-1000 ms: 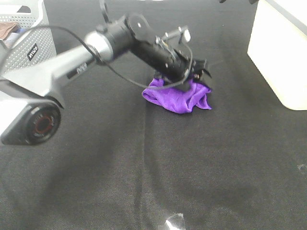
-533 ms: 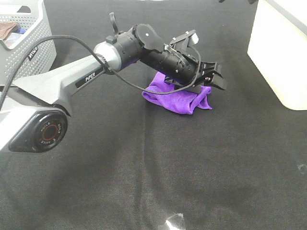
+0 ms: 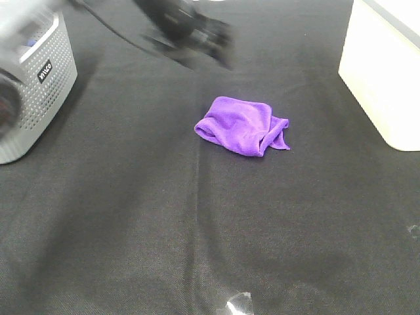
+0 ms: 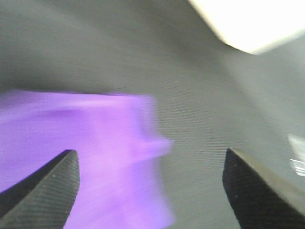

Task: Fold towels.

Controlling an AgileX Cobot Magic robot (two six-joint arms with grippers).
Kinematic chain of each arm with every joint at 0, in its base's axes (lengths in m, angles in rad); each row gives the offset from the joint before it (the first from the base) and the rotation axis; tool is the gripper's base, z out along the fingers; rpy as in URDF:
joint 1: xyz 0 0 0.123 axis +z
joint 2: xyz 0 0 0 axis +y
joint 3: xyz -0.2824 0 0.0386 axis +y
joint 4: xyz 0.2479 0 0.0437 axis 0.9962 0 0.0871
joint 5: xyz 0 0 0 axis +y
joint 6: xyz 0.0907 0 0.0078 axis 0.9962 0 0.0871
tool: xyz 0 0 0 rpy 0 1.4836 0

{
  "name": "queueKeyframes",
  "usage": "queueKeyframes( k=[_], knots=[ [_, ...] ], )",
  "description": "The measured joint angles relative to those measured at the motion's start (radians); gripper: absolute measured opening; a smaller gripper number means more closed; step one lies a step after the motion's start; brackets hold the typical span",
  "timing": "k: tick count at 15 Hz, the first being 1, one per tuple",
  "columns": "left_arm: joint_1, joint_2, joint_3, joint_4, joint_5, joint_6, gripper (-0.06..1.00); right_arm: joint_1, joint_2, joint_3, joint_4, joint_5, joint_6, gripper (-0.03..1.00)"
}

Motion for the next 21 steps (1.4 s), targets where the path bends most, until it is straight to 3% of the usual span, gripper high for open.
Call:
queueKeyframes(
  k=[1,2,7,8,9,11,12,13,14,15,16,18,21],
  knots=[
    [0.051,-0.042,0.0,0.091,0.026,-0.027,0.77,0.0,-0.052,0.036,-0.029,0.0,0.009,0.72],
    [0.08,-0.068,0.0,0.129,0.029,-0.035,0.77,0.0,-0.082,0.069,-0.057,0.0,0.021,0.72],
    [0.268,-0.218,0.037,0.24,0.032,-0.1,0.77,0.0,-0.311,0.256,-0.26,0.002,0.122,0.72],
    [0.268,-0.218,0.037,0.24,0.032,-0.1,0.77,0.0,-0.311,0.256,-0.26,0.002,0.122,0.72],
    [0.319,-0.264,0.094,0.254,0.032,-0.104,0.77,0.0,-0.352,0.274,-0.278,0.002,0.132,0.72],
    [0.392,-0.412,0.315,0.271,0.032,-0.1,0.77,0.0,-0.421,0.291,-0.285,0.003,0.134,0.72],
    [0.422,-0.614,0.57,0.273,0.032,-0.08,0.77,0.0,-0.475,0.295,-0.285,0.002,0.134,0.72],
    [0.422,-0.614,0.57,0.273,0.032,-0.08,0.77,0.0,-0.475,0.295,-0.285,0.002,0.134,0.72],
    [0.427,-0.727,0.721,0.277,0.032,-0.071,0.77,0.0,-0.503,0.301,-0.285,0.002,0.134,0.72],
    [0.429,-1.003,1.01,0.277,0.025,-0.067,0.77,0.0,-0.578,0.357,-0.285,-0.001,0.134,0.72],
    [0.429,-1.003,1.01,0.277,0.025,-0.067,0.77,0.0,-0.578,0.357,-0.285,-0.001,0.134,0.72],
    [0.429,-1.337,1.32,0.277,0.001,-0.068,0.77,0.0,-0.683,0.483,-0.285,-0.001,0.144,0.72],
    [0.429,-1.719,1.598,0.282,-0.006,-0.06,0.77,0.0,-0.925,0.761,-0.285,-0.001,0.206,0.72]
  ],
)
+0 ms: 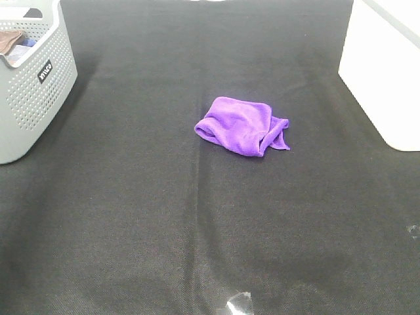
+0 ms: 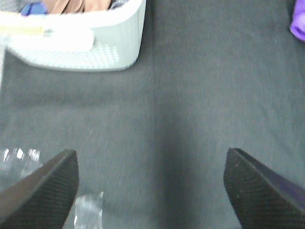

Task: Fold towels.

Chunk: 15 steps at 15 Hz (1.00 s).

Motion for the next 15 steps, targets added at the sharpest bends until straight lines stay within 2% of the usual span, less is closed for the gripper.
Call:
queueKeyframes(
  k=[3,7,8,11,13,15],
  knots=[
    [0.0,-0.369,0.217,0.003,0.002,0.065,0.77,0.0,-0.266,0.221,0.0,0.001,0.032,0.72],
    [0.0,-0.749,0.383,0.003,0.042,0.071,0.77,0.0,-0.621,0.437,-0.045,-0.007,0.037,0.72],
    [0.0,-0.802,0.403,-0.001,0.043,0.064,0.77,0.0,-0.708,0.471,-0.048,-0.011,0.037,0.72],
    [0.0,-0.876,0.454,-0.016,0.046,0.047,0.77,0.0,-0.718,0.513,-0.057,-0.001,0.032,0.72],
    [0.0,-0.877,0.505,-0.016,0.044,0.074,0.77,0.0,-0.718,0.55,-0.062,-0.003,0.027,0.72],
    [0.0,-0.877,0.543,-0.02,-0.022,0.09,0.77,0.0,-0.718,0.596,-0.073,-0.046,0.003,0.72]
  ],
)
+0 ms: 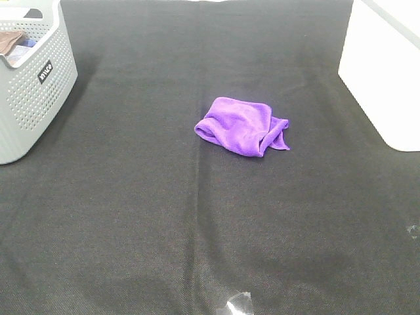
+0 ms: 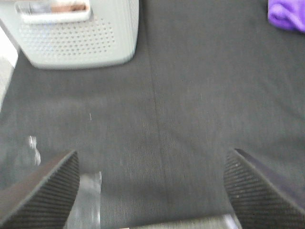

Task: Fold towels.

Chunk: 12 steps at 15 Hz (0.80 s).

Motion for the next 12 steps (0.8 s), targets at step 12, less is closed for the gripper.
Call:
queueKeyframes(
  k=[12],
  knots=[
    [0.066,0.0,0.028,-0.02,-0.06,-0.019,0.77,-0.116,0.0,0.032,0.0,-0.063,-0.019,0.72]
  ],
)
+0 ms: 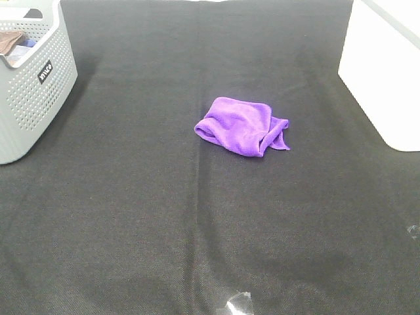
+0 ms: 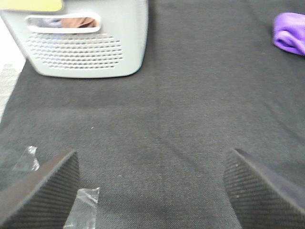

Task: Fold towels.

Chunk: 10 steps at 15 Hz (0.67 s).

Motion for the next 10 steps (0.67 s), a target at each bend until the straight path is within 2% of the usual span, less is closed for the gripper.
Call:
queueKeyframes(
  k=[10],
  knots=[
    [0.0,0.0,0.0,0.0,-0.01,0.0,0.77,-0.019,0.0,0.0,0.0,0.0,0.0,0.72]
  ],
)
